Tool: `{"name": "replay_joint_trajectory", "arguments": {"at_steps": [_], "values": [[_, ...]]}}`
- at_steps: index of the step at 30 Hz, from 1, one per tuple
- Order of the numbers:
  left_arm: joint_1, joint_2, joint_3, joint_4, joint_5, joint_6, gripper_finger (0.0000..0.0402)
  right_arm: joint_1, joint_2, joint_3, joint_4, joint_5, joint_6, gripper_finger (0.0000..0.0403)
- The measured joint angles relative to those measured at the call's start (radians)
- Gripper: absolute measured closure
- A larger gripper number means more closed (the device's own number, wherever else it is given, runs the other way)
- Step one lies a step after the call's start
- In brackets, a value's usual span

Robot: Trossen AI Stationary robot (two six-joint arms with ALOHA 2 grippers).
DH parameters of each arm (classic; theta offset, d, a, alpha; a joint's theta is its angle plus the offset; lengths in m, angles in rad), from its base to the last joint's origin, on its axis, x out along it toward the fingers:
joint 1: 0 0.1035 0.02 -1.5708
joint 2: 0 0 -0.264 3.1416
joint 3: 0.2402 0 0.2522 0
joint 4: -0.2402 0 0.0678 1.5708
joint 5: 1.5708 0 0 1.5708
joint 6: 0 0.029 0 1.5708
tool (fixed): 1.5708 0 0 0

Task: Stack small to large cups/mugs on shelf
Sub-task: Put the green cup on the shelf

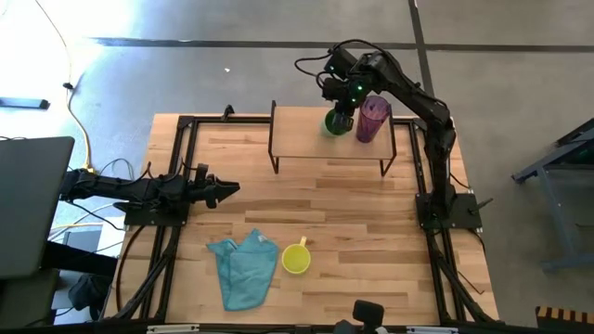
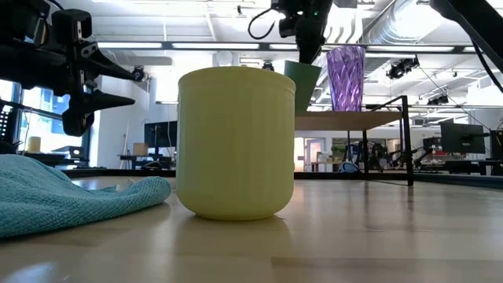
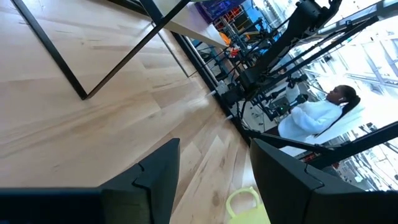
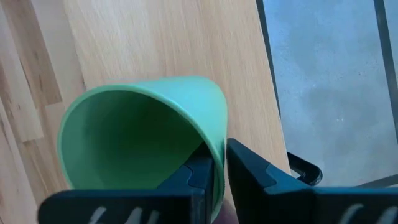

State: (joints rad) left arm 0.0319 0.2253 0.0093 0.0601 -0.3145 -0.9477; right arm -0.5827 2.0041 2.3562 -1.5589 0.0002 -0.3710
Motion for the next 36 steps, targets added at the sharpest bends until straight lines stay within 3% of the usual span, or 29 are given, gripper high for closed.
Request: {"name": "replay_joint_trajectory", "arguments": {"at_steps": [21, 36], "values": [[0.0, 0.0, 0.0, -0.001, 0.009, 0.0, 0.0218, -0.02, 0.012, -0.001, 0.007, -0.044, 0.007, 0.0365], [0.0, 0.0, 0.0, -0.001, 0.01, 0.0, 0.0218, -0.033, 0.012, -0.001, 0.034, -0.052, 0.004, 0.0321]]}}
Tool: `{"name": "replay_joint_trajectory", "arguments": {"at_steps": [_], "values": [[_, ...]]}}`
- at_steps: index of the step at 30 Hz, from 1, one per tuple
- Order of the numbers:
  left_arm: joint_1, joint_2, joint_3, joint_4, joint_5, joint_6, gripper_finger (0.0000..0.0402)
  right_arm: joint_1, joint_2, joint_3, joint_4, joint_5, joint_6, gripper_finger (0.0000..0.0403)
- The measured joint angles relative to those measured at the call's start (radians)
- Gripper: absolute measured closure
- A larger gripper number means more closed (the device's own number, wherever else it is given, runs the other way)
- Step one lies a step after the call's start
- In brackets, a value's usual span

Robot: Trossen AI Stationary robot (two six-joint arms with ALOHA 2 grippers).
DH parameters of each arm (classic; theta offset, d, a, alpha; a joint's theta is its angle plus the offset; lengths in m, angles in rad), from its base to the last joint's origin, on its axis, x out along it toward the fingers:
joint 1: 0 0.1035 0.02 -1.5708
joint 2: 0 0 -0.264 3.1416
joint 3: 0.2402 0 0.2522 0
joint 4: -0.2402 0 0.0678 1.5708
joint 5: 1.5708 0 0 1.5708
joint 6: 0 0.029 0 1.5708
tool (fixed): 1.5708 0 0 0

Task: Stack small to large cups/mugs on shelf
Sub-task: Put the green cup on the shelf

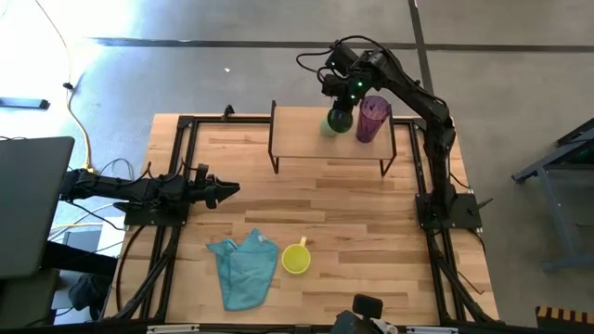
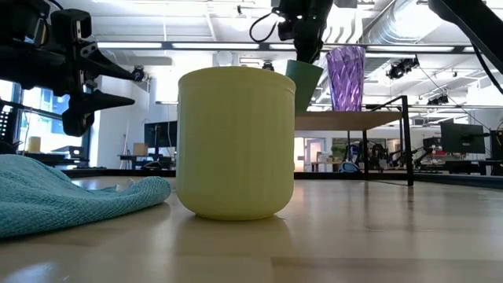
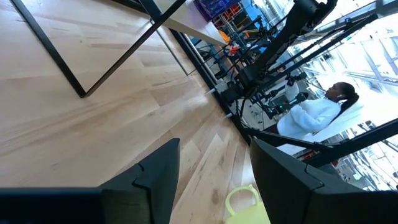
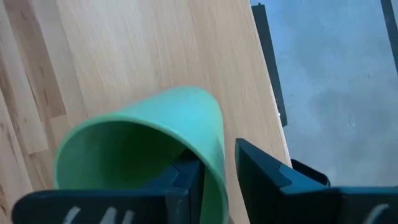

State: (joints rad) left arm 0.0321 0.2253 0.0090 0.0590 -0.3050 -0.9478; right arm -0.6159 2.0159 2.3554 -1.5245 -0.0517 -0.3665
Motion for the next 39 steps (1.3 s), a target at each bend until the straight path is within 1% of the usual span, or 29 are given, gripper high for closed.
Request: {"name": "replay_joint_trajectory", "arguments": {"at_steps": [14, 18, 22, 39], "values": [[0.0, 0.0, 0.0, 0.0, 0.0, 0.005, 0.0218, -0.013, 0.0, 0.0, 0.008, 0.003, 0.01, 0.029], [0.0, 0.0, 0.0, 0.0, 0.0, 0.005, 0.0218, -0.012, 0.0, 0.0, 0.029, 0.002, 0.01, 0.0289], [0.0, 0.0, 0.0, 0.0, 0.0, 0.005, 0.0218, -0.012, 0.0, 0.0, 0.034, -0.021, 0.011, 0.0289], [0.0, 0.0, 0.0, 0.0, 0.002, 0.008, 0.0218, 0.004, 0.0, 0.001, 0.066, -0.026, 0.026, 0.0289]]}}
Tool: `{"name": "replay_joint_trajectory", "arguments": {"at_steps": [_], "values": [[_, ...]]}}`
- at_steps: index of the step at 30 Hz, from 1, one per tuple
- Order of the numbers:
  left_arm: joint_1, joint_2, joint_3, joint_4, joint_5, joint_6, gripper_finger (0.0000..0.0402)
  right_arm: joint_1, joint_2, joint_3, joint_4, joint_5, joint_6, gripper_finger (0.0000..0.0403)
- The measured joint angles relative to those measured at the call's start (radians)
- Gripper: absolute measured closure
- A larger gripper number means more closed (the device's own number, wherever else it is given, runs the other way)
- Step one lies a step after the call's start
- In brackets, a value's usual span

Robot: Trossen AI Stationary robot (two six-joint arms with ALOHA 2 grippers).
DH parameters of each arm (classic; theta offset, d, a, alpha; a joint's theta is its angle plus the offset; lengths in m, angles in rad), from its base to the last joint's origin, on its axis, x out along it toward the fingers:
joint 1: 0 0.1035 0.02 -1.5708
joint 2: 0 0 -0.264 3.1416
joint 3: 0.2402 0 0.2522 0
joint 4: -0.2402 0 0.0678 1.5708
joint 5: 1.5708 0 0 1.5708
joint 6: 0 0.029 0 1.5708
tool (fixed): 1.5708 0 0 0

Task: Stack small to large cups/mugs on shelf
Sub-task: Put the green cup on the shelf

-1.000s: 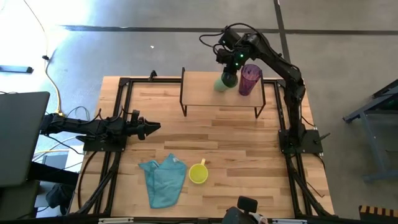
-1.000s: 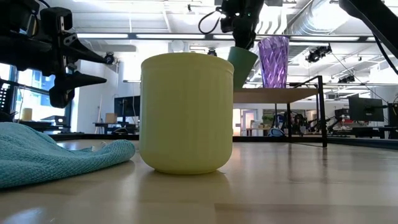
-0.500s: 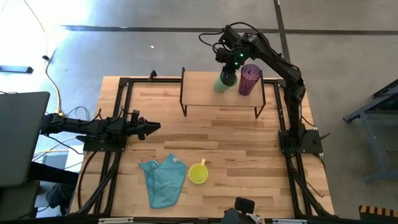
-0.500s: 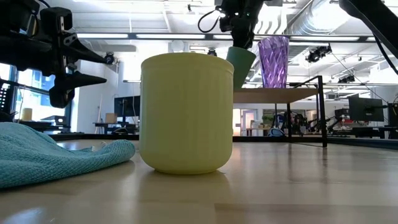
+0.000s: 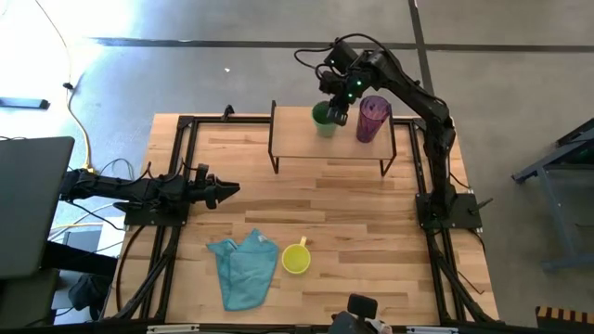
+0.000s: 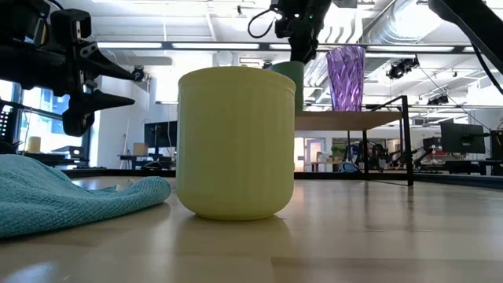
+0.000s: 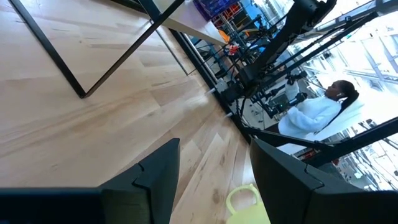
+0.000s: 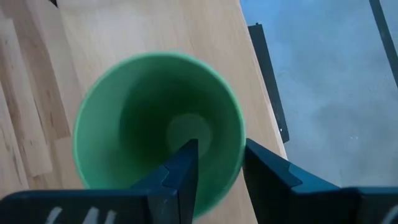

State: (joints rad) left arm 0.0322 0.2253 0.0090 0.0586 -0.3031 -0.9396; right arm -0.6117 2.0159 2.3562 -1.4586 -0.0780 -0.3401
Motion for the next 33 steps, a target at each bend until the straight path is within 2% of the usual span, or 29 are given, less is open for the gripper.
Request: {"name": "replay_joint_trajectory", "arguments": {"at_steps": [33], "values": [[0.0, 0.0, 0.0, -0.001, 0.047, -0.008, 0.0218, -0.009, 0.0, 0.0, -0.105, 0.048, 0.029, 0.0289]]}}
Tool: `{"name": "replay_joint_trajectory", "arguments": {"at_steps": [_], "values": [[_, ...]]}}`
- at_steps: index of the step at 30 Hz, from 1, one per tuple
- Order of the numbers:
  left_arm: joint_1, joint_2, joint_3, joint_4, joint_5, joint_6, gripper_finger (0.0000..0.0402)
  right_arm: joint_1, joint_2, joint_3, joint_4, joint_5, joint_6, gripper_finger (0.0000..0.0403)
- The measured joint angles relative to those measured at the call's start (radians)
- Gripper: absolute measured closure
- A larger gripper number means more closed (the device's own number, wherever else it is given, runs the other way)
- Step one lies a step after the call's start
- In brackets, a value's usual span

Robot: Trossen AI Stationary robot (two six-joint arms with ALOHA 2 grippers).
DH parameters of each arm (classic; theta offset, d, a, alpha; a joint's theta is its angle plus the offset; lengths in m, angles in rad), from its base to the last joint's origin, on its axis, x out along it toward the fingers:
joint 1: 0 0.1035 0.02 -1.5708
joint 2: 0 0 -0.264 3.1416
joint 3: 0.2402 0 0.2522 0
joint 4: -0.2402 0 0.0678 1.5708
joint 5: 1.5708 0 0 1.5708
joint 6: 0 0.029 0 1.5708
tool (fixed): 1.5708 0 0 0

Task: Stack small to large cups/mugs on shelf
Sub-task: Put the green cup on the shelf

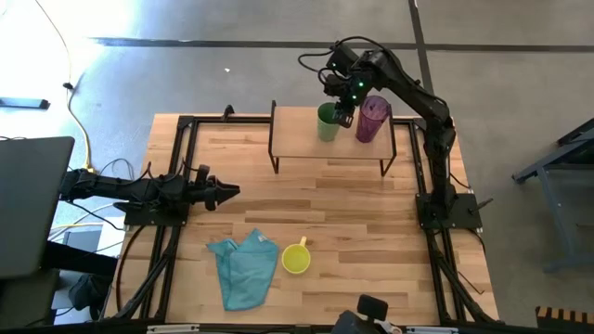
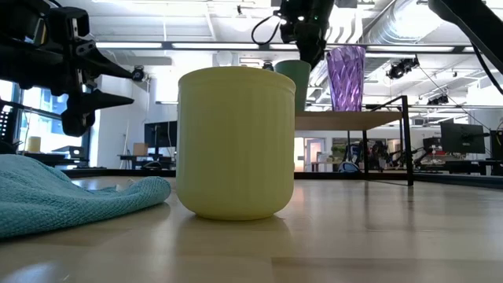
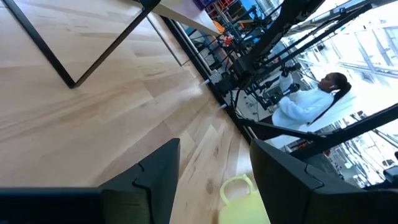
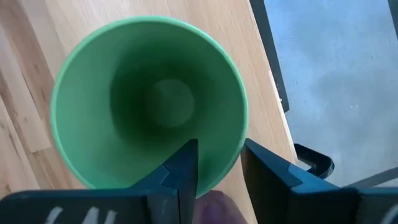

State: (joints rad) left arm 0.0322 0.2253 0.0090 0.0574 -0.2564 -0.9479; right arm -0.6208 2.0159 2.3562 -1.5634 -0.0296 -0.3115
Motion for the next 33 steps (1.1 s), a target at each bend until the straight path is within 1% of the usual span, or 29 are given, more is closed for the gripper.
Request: {"name": "replay_joint_trajectory", "arguments": {"at_steps": [33], "values": [[0.0, 0.0, 0.0, -0.001, 0.002, 0.0, 0.0218, 0.0, 0.0, 0.0, 0.004, -0.016, 0.008, 0.0289]]}}
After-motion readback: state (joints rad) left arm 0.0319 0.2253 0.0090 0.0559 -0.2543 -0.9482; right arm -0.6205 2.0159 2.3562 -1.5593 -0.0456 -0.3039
